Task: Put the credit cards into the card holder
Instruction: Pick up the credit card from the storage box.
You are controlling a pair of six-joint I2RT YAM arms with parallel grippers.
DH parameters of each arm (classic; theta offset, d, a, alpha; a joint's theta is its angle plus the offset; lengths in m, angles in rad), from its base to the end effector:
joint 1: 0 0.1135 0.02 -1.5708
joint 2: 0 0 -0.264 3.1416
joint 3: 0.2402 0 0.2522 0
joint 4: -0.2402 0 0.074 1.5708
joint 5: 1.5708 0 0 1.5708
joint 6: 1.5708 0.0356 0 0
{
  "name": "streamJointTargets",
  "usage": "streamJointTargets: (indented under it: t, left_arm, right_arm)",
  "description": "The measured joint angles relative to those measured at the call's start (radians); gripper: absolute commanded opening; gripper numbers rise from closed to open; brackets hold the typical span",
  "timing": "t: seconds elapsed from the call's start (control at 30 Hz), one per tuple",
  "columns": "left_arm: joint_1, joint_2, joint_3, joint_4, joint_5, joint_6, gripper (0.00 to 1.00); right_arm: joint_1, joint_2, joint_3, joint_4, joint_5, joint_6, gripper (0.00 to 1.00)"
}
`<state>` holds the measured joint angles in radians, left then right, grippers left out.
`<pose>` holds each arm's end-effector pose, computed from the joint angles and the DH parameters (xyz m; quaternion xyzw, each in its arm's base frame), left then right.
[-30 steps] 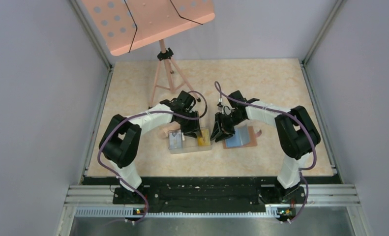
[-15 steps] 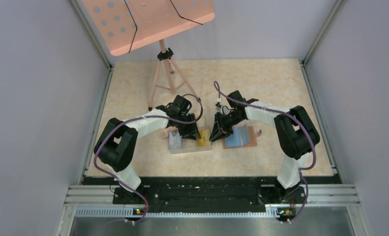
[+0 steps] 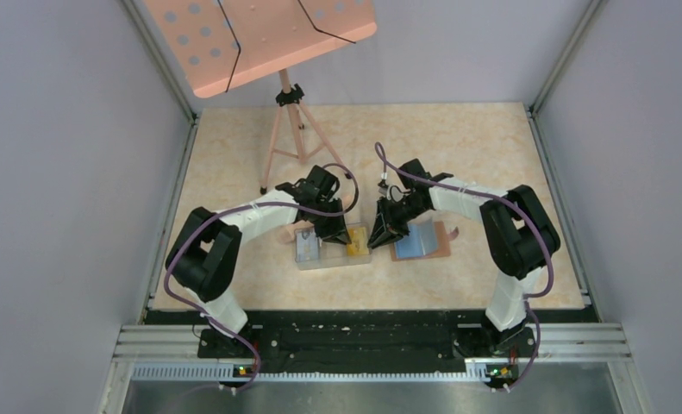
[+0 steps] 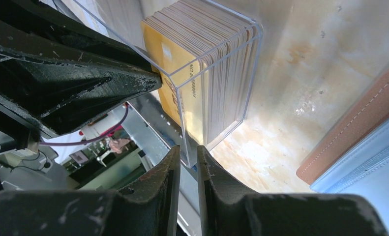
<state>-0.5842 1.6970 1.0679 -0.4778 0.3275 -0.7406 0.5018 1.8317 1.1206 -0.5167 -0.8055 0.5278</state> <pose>0.2729 -0.1942 0.1834 -0.0376 0.9602 -0.2646 0.0813 0.2910 0.1889 0.1612 0.0551 -0.9073 -0.4134 0.0535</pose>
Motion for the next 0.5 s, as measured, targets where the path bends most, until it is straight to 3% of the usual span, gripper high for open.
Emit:
streamJointTargets:
  t: [0.17, 0.5]
  left_arm:
    - [-0.016, 0.0, 0.024, -0.042, -0.034, 0.016, 0.08]
    - [-0.023, 0.0, 0.036, -0.058, -0.039, 0.033, 0.01]
  right_arm:
    - [0.0, 0.002, 0.0, 0.0, -0.002, 0.0, 0.18]
    - [0.0, 0.003, 0.0, 0.0, -0.002, 0.0, 0.18]
